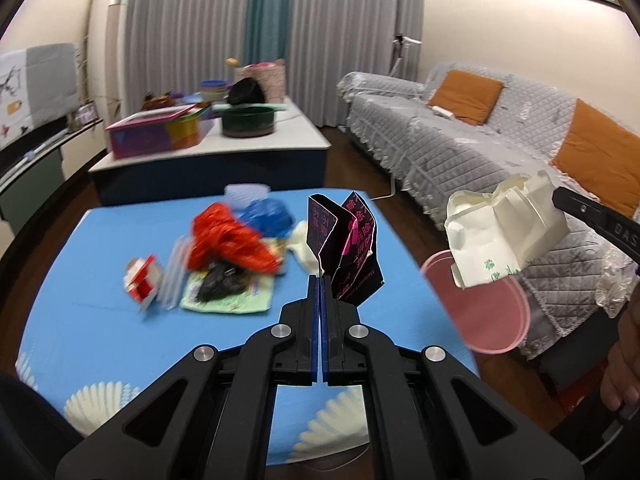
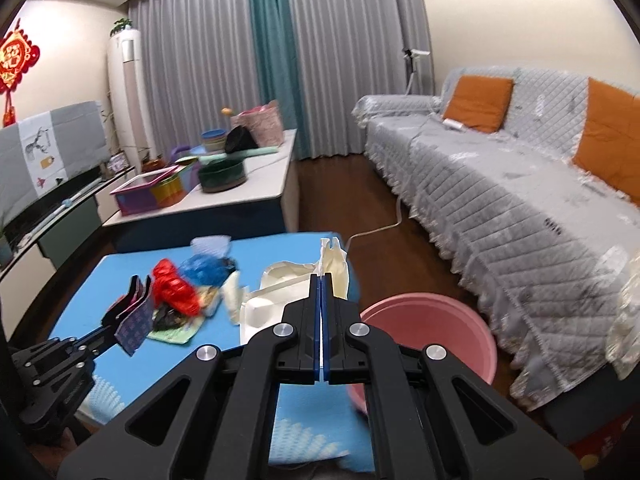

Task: Collect trash
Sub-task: 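Carry the wrapper and white paper bag over the pink bin with both tools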

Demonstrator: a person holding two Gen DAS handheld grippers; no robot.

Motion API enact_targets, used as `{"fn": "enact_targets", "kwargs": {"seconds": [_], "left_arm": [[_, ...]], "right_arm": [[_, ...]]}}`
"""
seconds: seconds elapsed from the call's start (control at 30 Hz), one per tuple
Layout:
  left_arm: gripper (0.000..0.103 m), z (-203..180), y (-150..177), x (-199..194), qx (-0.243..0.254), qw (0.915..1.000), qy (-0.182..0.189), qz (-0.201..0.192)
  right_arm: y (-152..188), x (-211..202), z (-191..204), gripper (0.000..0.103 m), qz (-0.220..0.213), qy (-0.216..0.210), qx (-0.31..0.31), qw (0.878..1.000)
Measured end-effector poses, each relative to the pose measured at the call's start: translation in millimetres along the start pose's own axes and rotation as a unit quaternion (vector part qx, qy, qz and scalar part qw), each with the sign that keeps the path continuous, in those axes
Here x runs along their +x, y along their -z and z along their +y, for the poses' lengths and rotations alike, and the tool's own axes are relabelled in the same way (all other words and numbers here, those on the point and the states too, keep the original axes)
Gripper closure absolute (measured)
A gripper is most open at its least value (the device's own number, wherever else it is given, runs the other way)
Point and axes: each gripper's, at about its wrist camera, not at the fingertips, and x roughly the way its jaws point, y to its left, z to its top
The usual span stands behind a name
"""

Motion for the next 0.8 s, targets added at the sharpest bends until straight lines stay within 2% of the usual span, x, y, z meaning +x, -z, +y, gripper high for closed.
{"fn": "enact_targets", "kwargs": {"seconds": [0.27, 0.43, 0.57, 0.8], "left_arm": [[0.103, -48.3, -20.5, 23.8, 0.023, 0.9987, 0.045, -0.005], [0.103, -76.3, -25.5, 50.0, 0.039, 0.9973, 0.061, 0.005], [0.103, -98.0, -28.9, 72.7, 0.049, 0.9964, 0.069, 0.010], [0.103, -127.5, -34.0, 101.5, 0.055, 0.9949, 0.081, 0.021]], "right_arm": [[-16.7, 13.4, -62.3, 0.102, -0.012, 0.056, 0.014, 0.998], [-9.0, 25.1, -96.4, 0.102, -0.016, 0.084, 0.037, 0.996], [-1.9, 34.5, -117.1, 0.102, -0.014, 0.095, 0.058, 0.994], [4.3, 60.9, -130.6, 0.102, 0.002, 0.100, 0.062, 0.993]]}}
